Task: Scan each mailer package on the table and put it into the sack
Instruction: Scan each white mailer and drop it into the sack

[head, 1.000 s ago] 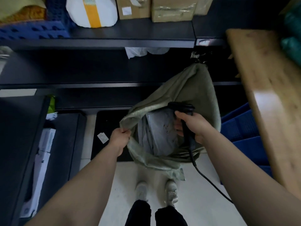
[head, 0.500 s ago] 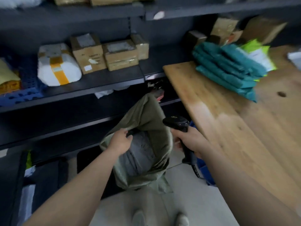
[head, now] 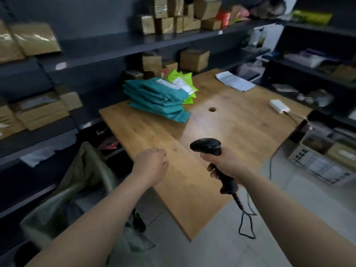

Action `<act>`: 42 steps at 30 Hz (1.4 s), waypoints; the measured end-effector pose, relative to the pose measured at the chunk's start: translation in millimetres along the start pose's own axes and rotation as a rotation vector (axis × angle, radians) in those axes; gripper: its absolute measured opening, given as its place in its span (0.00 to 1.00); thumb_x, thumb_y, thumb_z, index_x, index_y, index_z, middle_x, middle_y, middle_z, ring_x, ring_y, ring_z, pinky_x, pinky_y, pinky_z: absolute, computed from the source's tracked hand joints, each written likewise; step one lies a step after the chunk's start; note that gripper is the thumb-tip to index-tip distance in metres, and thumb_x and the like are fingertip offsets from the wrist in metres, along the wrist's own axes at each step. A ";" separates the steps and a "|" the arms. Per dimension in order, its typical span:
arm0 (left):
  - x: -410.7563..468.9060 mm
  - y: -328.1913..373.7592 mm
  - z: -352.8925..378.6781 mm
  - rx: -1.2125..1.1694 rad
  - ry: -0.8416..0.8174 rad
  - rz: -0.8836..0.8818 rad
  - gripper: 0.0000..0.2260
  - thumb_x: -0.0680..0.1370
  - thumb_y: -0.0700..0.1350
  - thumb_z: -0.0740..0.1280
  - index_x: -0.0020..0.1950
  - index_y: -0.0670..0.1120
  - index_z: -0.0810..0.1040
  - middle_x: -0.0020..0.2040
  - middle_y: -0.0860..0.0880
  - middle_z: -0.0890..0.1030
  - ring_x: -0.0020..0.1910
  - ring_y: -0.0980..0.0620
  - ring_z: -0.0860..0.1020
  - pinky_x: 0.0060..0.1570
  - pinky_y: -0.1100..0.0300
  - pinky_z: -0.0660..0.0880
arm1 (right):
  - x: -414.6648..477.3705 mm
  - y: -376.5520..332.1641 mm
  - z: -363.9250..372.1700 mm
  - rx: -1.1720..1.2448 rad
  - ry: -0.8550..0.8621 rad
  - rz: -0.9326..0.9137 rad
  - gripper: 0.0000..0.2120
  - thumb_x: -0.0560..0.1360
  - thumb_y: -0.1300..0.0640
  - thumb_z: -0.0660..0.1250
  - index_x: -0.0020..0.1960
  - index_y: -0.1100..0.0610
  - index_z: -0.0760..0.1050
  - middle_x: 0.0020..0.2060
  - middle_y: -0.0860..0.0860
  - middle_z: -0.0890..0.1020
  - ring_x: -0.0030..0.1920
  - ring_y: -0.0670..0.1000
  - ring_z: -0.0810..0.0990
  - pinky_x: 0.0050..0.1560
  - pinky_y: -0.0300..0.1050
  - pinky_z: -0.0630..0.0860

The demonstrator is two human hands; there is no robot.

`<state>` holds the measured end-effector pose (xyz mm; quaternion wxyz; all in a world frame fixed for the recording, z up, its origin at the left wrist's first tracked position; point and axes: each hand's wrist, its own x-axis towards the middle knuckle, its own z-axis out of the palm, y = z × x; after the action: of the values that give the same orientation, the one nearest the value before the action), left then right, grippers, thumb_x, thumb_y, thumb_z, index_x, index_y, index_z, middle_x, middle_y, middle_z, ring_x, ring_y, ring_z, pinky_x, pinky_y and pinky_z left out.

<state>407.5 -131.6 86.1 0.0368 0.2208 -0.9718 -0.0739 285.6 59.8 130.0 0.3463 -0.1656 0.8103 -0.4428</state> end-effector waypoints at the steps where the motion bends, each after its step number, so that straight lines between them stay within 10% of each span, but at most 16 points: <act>1: 5.7 24.4 2.0 0.001 0.003 0.009 0.17 0.80 0.53 0.58 0.65 0.48 0.74 0.59 0.50 0.78 0.56 0.48 0.76 0.53 0.54 0.74 | -1.3 7.7 -23.2 -0.001 0.016 -0.006 0.10 0.78 0.52 0.69 0.54 0.57 0.76 0.35 0.56 0.80 0.28 0.51 0.77 0.29 0.43 0.74; 14: 138.3 221.1 23.0 0.014 0.082 0.112 0.15 0.79 0.54 0.61 0.62 0.50 0.76 0.58 0.49 0.79 0.57 0.46 0.77 0.52 0.54 0.73 | 55.0 53.3 -253.7 0.055 0.157 -0.044 0.08 0.77 0.51 0.69 0.52 0.54 0.75 0.34 0.55 0.80 0.26 0.49 0.78 0.31 0.43 0.75; 42: 634.0 366.6 105.8 -0.046 -0.061 -0.163 0.15 0.78 0.48 0.62 0.62 0.43 0.76 0.58 0.44 0.78 0.55 0.43 0.77 0.51 0.52 0.76 | 507.4 11.5 -562.1 0.131 0.033 -0.047 0.11 0.77 0.51 0.69 0.55 0.56 0.76 0.33 0.55 0.79 0.29 0.51 0.77 0.33 0.46 0.76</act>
<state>-329.3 -66.8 65.1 0.0062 0.2962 -0.9493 -0.1056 -469.7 113.2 116.8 0.3326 -0.1543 0.7810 -0.5055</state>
